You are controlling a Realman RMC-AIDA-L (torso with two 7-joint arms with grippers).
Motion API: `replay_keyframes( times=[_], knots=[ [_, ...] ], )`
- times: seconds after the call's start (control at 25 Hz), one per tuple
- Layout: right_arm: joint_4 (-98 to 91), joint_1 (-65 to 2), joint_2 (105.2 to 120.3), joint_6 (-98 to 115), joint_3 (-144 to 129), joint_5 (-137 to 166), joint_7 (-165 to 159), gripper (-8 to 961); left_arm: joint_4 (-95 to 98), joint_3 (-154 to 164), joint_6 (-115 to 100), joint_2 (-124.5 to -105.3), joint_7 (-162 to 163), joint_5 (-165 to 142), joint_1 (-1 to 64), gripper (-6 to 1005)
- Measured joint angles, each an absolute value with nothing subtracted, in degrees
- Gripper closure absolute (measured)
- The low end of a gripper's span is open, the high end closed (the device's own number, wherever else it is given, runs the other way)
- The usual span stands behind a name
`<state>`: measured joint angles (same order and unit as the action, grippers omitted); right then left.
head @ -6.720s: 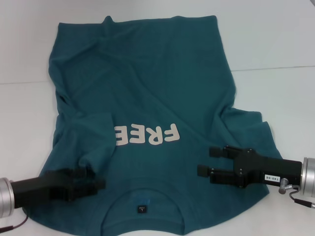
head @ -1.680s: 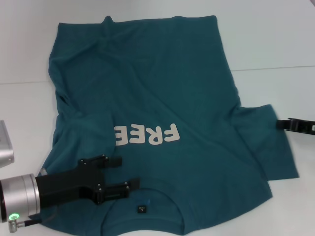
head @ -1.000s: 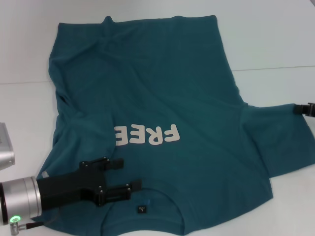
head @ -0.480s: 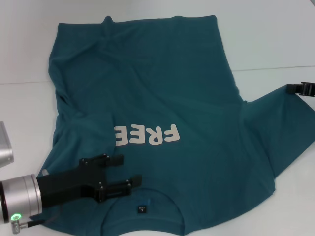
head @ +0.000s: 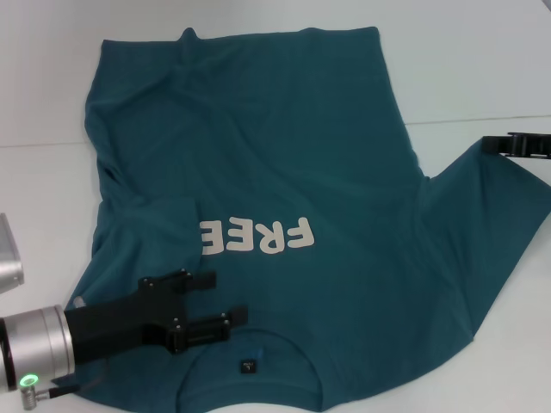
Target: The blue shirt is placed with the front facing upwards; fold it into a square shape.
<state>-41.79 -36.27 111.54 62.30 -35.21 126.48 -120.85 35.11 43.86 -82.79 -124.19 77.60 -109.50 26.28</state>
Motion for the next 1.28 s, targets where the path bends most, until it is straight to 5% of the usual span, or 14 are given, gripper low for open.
replay_keyframes(
  times=[0.4,0.92,1.2,1.28],
  knots=[
    [-41.9,-39.2,112.98,62.2,-39.8,126.5,-120.8,943,34.6,43.9,-82.8,-124.19,77.6,-109.1,26.3,157],
    [-39.8,-45.4,118.32,57.7,-46.5,130.5,-121.7,944,34.4,43.8,-82.7,-124.18,77.6,-109.1,26.2,157],
    [-38.8,-46.4,119.00,55.5,-50.8,130.9,-121.6,918,34.0,43.8,-82.2,-124.04,77.6,-109.1,26.2,157],
    [-38.8,-46.0,119.00,54.9,-50.9,130.9,-121.7,830,34.0,43.8,-81.8,-124.01,77.6,-109.1,26.2,157]
  ],
)
